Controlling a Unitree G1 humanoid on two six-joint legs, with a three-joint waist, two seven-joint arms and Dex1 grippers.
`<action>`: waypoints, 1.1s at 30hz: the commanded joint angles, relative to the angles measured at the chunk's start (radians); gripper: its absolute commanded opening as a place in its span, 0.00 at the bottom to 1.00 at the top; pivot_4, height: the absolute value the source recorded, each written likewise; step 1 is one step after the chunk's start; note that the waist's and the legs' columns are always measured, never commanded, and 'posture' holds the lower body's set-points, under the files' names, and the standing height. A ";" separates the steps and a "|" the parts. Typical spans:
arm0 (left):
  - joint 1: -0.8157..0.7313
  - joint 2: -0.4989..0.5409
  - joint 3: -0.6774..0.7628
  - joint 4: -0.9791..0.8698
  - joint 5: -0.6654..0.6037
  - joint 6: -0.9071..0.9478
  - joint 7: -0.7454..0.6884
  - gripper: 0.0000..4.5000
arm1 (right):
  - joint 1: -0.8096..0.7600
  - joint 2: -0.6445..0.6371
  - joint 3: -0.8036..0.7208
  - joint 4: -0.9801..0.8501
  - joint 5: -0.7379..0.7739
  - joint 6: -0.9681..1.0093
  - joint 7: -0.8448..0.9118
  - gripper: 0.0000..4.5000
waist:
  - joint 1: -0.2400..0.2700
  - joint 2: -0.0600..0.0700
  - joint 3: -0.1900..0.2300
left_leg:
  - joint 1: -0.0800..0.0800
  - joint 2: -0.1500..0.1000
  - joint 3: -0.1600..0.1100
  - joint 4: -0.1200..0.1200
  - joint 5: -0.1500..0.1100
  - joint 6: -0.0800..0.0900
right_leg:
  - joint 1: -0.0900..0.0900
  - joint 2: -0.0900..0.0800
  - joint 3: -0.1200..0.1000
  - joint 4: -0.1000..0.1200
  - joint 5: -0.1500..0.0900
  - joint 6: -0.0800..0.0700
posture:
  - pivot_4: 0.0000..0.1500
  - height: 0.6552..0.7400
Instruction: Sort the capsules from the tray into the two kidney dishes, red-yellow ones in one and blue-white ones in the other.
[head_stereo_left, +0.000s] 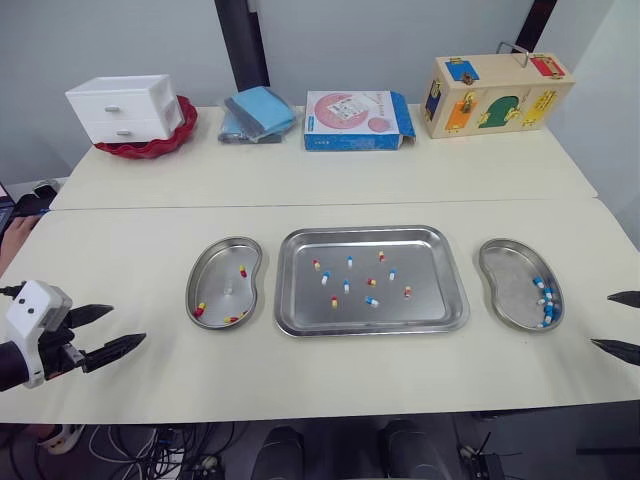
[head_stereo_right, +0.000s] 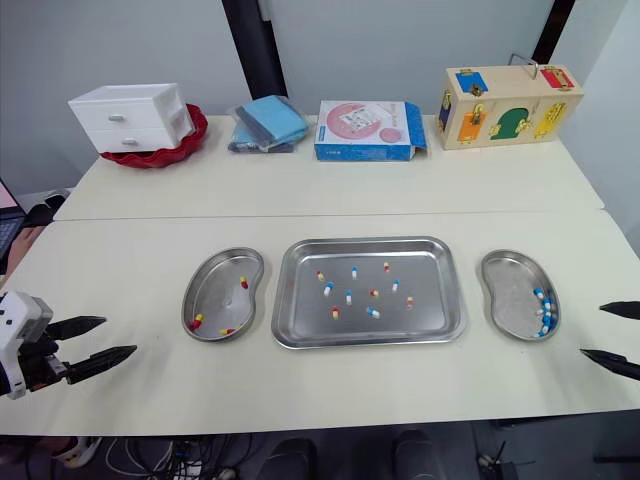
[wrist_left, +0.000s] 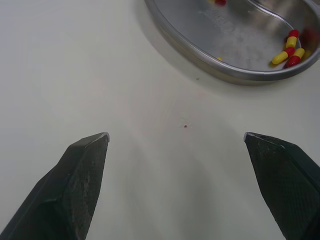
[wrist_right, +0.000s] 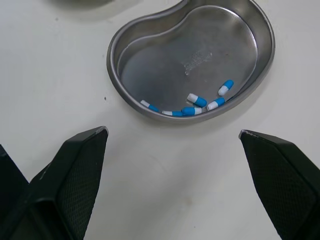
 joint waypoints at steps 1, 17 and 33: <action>0.005 0.025 0.009 -0.028 -0.016 0.027 -0.012 1.00 | 0.055 0.021 -0.086 -0.049 0.001 -0.004 0.004 0.99 | 0.001 -0.001 0.000 | 0.000 0.000 0.000 0.000 0.000 0.000 | 0.000 0.000 0.000 0.000 0.000 0.000 | 1.00 1.00; 0.040 -0.067 0.020 -0.051 -0.020 -0.018 0.048 1.00 | 0.066 0.145 -0.052 -0.379 0.073 0.019 -0.100 0.99 | 0.001 -0.004 -0.002 | 0.000 0.001 0.000 0.000 0.000 0.000 | 0.001 0.001 0.000 0.000 0.000 0.000 | 1.00 1.00; 0.259 -0.163 0.118 -0.247 -0.079 0.018 0.102 1.00 | -0.004 0.463 0.363 -0.658 0.041 0.010 -0.361 0.99 | 0.018 -0.013 -0.007 | 0.001 0.002 -0.001 0.001 0.000 0.000 | 0.001 0.001 0.000 0.000 0.000 0.000 | 1.00 1.00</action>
